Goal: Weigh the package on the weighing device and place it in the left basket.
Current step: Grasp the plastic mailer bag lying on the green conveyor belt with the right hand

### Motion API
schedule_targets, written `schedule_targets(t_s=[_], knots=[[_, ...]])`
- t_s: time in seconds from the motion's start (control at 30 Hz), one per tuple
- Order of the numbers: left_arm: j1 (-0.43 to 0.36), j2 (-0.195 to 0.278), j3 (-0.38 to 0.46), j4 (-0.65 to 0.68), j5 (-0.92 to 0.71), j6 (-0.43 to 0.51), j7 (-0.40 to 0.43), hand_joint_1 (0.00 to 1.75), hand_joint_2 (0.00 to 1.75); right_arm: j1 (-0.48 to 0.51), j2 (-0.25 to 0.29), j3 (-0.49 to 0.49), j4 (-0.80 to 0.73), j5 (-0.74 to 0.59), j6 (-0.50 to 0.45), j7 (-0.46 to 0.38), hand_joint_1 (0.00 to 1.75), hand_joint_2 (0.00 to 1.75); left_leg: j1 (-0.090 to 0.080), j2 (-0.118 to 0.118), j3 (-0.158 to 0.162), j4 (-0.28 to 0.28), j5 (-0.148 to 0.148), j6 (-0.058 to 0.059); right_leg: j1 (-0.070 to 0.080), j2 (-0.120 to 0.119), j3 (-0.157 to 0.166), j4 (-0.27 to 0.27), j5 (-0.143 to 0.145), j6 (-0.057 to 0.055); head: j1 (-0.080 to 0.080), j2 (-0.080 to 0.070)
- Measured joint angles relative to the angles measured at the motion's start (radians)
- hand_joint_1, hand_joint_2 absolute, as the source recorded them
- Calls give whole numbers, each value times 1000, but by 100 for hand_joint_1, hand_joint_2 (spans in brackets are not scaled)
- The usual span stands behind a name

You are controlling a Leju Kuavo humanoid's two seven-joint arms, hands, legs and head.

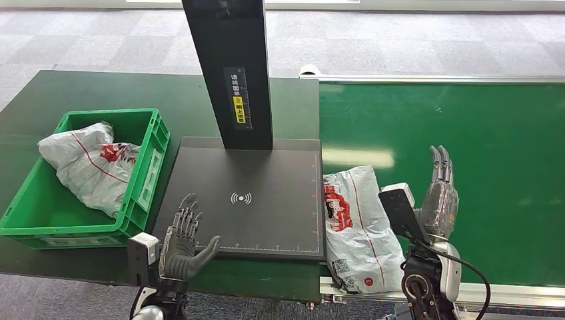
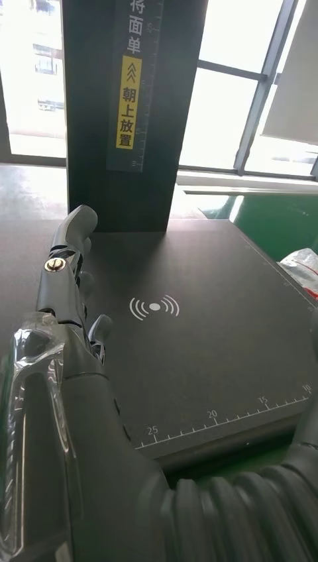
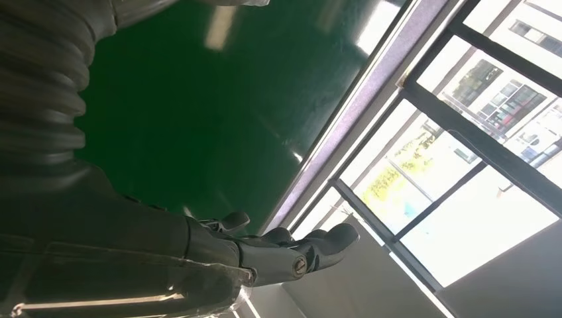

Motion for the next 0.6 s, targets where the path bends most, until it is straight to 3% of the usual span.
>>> schedule_targets(t_s=[0.2,0.27,0.37,0.47,0.6], knots=[[0,0,0,0,0,0,1,0,175,0,0,0,0,5,5,5,0,175,0,0,0,0,0,0,0,0,0,0,0,0,0,0],[-1,0,0,0,3,0,7,0,175,-5,-4,7,19,58,60,55,0,175,0,0,0,0,0,0,0,0,0,0,0,0,0,0],[-7,0,-4,6,11,1,18,0,175,-29,-5,30,168,190,147,120,0,175,0,0,1,0,0,0,1,0,1,0,0,0,0,0],[-12,0,-7,13,16,6,19,0,175,-43,9,47,344,225,94,88,0,175,0,-3,-1,0,1,-1,0,-3,1,0,0,0,0,0],[-16,0,-10,20,19,8,19,0,175,-56,17,54,447,226,92,87,0,175,1,-3,-1,0,1,-1,1,-3,0,0,0,0,0,0]])
